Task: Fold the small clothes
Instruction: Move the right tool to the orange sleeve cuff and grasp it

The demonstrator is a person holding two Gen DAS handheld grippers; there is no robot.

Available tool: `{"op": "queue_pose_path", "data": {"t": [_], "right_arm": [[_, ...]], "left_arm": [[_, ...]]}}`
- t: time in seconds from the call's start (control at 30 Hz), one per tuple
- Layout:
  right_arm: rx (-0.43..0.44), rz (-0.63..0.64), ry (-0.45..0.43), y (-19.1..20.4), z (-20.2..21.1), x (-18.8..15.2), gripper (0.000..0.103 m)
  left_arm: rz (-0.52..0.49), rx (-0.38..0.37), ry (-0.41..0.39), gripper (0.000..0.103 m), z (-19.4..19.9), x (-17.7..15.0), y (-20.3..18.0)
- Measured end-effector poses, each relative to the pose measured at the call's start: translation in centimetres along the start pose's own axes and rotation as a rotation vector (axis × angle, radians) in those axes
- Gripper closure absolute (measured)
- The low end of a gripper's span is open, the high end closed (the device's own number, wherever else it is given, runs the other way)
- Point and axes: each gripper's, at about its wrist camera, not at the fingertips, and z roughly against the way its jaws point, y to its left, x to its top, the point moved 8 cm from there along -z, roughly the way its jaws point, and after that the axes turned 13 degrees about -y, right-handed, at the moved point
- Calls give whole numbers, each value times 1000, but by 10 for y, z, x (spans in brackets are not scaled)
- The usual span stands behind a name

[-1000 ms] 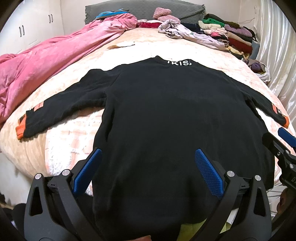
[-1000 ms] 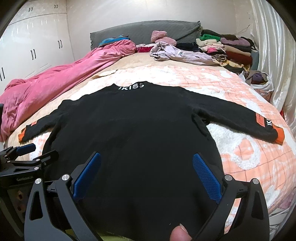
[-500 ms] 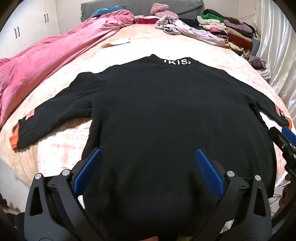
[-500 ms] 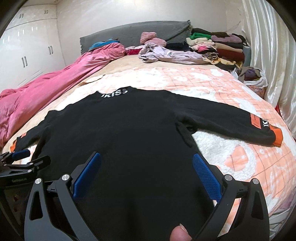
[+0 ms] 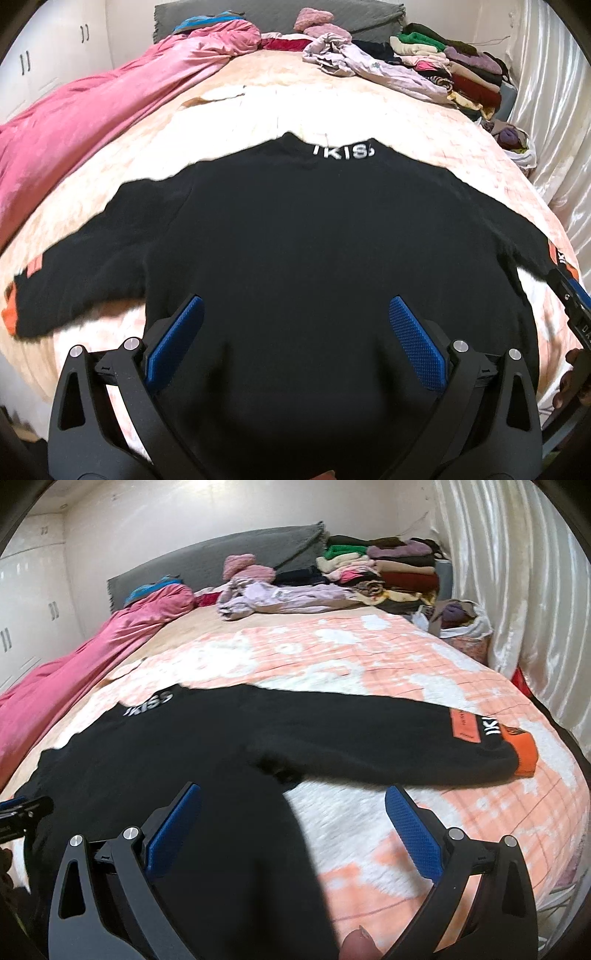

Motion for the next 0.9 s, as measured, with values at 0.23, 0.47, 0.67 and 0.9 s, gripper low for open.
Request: {"op": "queue_pose_path", "data": {"t": [0.23, 0.47, 0.67, 0.9], "right_arm": [[-80, -33, -21, -39, -13, 14, 4], [-165, -59, -27, -83, -26, 23, 4], [-245, -81, -28, -120, -32, 27, 4], [-304, -96, -19, -158, -34, 30, 4]], "left_arm": [[-13, -46, -4, 9, -20, 24, -18], [-38, -70, 25, 9, -42, 34, -32], [-54, -55, 34, 9, -60, 38, -38], [-90, -54, 84, 9, -86, 31, -45]]}}
